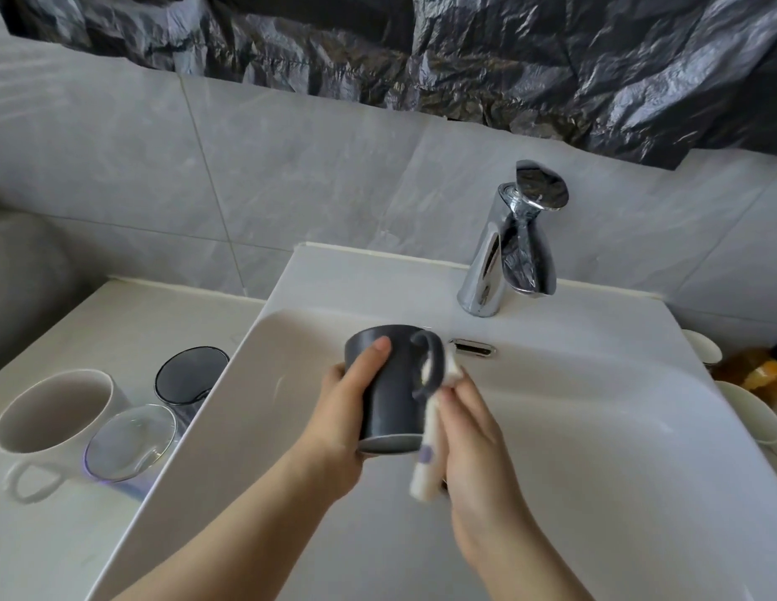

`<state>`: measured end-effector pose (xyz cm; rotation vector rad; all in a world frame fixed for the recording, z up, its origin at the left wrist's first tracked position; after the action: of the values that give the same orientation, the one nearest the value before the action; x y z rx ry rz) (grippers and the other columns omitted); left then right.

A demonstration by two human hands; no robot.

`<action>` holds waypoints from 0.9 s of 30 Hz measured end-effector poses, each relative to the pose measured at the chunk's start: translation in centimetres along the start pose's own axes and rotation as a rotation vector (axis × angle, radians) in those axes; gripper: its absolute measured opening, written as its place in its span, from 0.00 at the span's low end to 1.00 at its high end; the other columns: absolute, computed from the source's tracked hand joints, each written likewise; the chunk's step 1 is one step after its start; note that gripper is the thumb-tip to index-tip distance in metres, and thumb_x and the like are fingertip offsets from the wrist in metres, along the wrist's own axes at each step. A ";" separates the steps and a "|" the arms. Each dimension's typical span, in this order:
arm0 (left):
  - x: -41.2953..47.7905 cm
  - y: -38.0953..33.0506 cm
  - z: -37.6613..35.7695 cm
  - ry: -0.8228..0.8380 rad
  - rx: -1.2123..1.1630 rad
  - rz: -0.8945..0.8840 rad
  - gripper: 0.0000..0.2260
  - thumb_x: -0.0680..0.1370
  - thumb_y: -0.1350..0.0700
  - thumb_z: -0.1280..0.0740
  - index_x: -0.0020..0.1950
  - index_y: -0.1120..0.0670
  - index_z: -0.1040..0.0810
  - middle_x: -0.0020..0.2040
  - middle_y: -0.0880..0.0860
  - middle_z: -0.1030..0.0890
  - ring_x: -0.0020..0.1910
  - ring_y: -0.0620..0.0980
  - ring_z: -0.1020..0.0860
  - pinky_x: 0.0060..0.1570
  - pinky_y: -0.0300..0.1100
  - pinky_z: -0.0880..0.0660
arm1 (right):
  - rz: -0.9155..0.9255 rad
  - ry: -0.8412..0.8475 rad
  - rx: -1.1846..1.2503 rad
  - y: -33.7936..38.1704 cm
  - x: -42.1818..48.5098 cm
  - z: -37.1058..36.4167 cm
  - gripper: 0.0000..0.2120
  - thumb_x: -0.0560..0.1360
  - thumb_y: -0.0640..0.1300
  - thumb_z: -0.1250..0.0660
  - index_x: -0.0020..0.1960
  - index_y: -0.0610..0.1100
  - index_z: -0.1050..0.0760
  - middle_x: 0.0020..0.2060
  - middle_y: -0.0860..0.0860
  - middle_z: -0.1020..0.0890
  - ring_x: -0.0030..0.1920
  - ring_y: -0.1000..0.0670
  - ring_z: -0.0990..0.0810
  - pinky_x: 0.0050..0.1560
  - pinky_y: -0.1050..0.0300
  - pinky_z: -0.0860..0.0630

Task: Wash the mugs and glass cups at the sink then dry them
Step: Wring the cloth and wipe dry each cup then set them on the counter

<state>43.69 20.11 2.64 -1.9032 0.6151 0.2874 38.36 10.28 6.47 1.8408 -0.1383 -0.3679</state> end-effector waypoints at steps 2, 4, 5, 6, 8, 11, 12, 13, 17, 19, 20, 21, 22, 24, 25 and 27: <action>0.0 -0.2 0.2 0.032 -0.009 0.014 0.44 0.54 0.38 0.25 0.66 0.53 0.29 0.59 0.58 0.19 0.54 0.58 0.18 0.44 0.49 0.22 | 0.008 0.024 0.034 0.1 0.2 -0.5 0.17 0.81 0.43 0.46 0.66 0.56 0.29 0.59 0.57 0.20 0.48 0.59 0.22 0.46 0.65 0.26; 0.0 -0.3 -0.1 0.088 0.027 -0.016 0.44 0.55 0.38 0.24 0.67 0.55 0.29 0.59 0.59 0.20 0.56 0.58 0.19 0.49 0.52 0.22 | -0.068 0.014 0.120 -0.1 1.0 -0.3 0.17 0.78 0.59 0.42 0.65 0.60 0.29 0.62 0.59 0.22 0.60 0.58 0.24 0.64 0.52 0.29; 0.0 -0.3 -0.5 0.117 0.045 -0.032 0.44 0.56 0.39 0.24 0.67 0.56 0.29 0.59 0.60 0.20 0.57 0.59 0.20 0.54 0.54 0.23 | -0.132 0.004 0.134 -0.5 1.4 0.0 0.21 0.74 0.67 0.42 0.64 0.61 0.28 0.60 0.60 0.21 0.60 0.57 0.23 0.63 0.47 0.29; -0.1 -0.3 -0.9 0.137 0.064 -0.039 0.44 0.56 0.39 0.23 0.67 0.56 0.29 0.59 0.60 0.20 0.57 0.59 0.20 0.58 0.56 0.24 | -0.172 0.004 0.135 -0.5 1.4 0.1 0.24 0.72 0.70 0.44 0.62 0.61 0.27 0.58 0.60 0.20 0.57 0.56 0.22 0.59 0.48 0.25; -0.2 -0.4 -1.2 0.142 0.081 -0.052 0.44 0.55 0.38 0.22 0.66 0.56 0.28 0.58 0.58 0.19 0.56 0.57 0.19 0.58 0.55 0.25 | -0.165 0.016 0.152 -0.4 1.0 0.0 0.24 0.73 0.67 0.45 0.64 0.60 0.28 0.59 0.58 0.20 0.58 0.55 0.21 0.57 0.50 0.23; -0.2 -1.4 -0.6 0.083 0.101 -0.109 0.38 0.57 0.40 0.25 0.63 0.55 0.27 0.54 0.56 0.17 0.53 0.54 0.18 0.49 0.49 0.23 | -0.096 -0.015 0.177 0.1 0.4 0.1 0.17 0.80 0.52 0.46 0.67 0.62 0.34 0.59 0.55 0.21 0.47 0.62 0.19 0.44 0.65 0.22; -0.2 -1.6 -0.8 0.095 0.125 -0.116 0.38 0.58 0.39 0.25 0.64 0.55 0.27 0.55 0.57 0.17 0.54 0.55 0.19 0.50 0.49 0.23 | -0.067 -0.043 0.157 0.6 0.4 0.4 0.17 0.80 0.49 0.45 0.67 0.63 0.34 0.58 0.54 0.21 0.40 0.63 0.20 0.35 0.66 0.25; -0.2 -1.8 -1.0 0.112 0.145 -0.119 0.38 0.60 0.39 0.25 0.65 0.55 0.27 0.57 0.57 0.18 0.55 0.56 0.19 0.52 0.50 0.23 | -0.037 -0.060 0.134 1.0 0.6 1.0 0.17 0.80 0.47 0.44 0.66 0.63 0.34 0.60 0.54 0.21 0.37 0.63 0.21 0.31 0.65 0.29; 0.0 -1.4 -2.2 0.075 0.122 -0.048 0.32 0.60 0.46 0.25 0.62 0.53 0.25 0.56 0.57 0.18 0.52 0.55 0.19 0.45 0.47 0.23 | -0.021 -0.089 0.098 2.2 1.2 2.9 0.24 0.80 0.43 0.42 0.72 0.58 0.42 0.62 0.59 0.24 0.38 0.65 0.21 0.23 0.70 0.32; 0.2 -0.4 -3.5 0.030 0.190 -0.015 0.35 0.59 0.39 0.26 0.62 0.52 0.25 0.53 0.55 0.18 0.50 0.54 0.18 0.45 0.45 0.23 | -0.034 -0.039 0.099 1.4 1.2 2.9 0.20 0.81 0.46 0.44 0.69 0.63 0.40 0.63 0.58 0.24 0.51 0.62 0.21 0.39 0.69 0.23; 0.4 0.1 -3.8 0.002 0.216 -0.025 0.35 0.60 0.36 0.26 0.61 0.52 0.25 0.52 0.54 0.18 0.48 0.53 0.18 0.44 0.44 0.23 | -0.027 -0.012 0.097 1.2 0.9 2.6 0.17 0.81 0.48 0.45 0.66 0.64 0.38 0.64 0.57 0.24 0.57 0.59 0.22 0.52 0.64 0.23; 0.5 0.5 -4.1 -0.033 0.217 -0.041 0.32 0.64 0.34 0.28 0.60 0.52 0.26 0.51 0.53 0.18 0.47 0.52 0.18 0.42 0.43 0.23 | -0.031 -0.015 0.095 0.7 0.8 2.7 0.14 0.81 0.50 0.45 0.64 0.65 0.35 0.64 0.58 0.25 0.62 0.57 0.24 0.61 0.57 0.26; 0.5 0.8 -4.1 -0.061 0.194 -0.049 0.28 0.67 0.35 0.30 0.59 0.51 0.26 0.51 0.53 0.18 0.46 0.52 0.18 0.41 0.42 0.24 | -0.015 -0.051 0.071 0.4 0.8 3.2 0.12 0.81 0.53 0.45 0.62 0.65 0.31 0.64 0.58 0.24 0.64 0.56 0.25 0.66 0.51 0.29; 0.7 1.6 -4.5 -0.053 0.149 -0.027 0.24 0.70 0.36 0.33 0.58 0.50 0.26 0.51 0.53 0.18 0.46 0.52 0.18 0.39 0.42 0.25 | 0.045 -0.170 -0.016 0.9 1.2 4.9 0.11 0.80 0.53 0.43 0.56 0.61 0.23 0.58 0.59 0.20 0.61 0.55 0.23 0.66 0.48 0.29; 0.6 1.8 -4.7 -0.038 0.154 -0.028 0.23 0.71 0.36 0.34 0.58 0.50 0.25 0.50 0.52 0.17 0.46 0.51 0.18 0.39 0.42 0.25 | 0.059 -0.232 -0.044 1.0 1.7 6.1 0.10 0.79 0.51 0.42 0.51 0.57 0.21 0.53 0.60 0.18 0.57 0.55 0.21 0.65 0.50 0.28; 0.4 2.0 -5.0 -0.021 0.194 -0.055 0.21 0.71 0.36 0.34 0.57 0.49 0.25 0.50 0.51 0.17 0.47 0.49 0.18 0.39 0.41 0.26 | 0.015 -0.220 -0.066 1.1 2.2 6.4 0.12 0.75 0.55 0.38 0.39 0.49 0.26 0.42 0.57 0.20 0.48 0.51 0.23 0.58 0.51 0.28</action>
<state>42.59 14.88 2.91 -1.7256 0.5555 0.2049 38.49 3.55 5.49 1.7302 -0.2879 -0.5578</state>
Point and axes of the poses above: each hand's wrist, its own x-axis towards the middle knuckle, its own z-axis out of the back of the hand, y = z × x, the point moved 9 cm from there along x, towards the middle knuckle
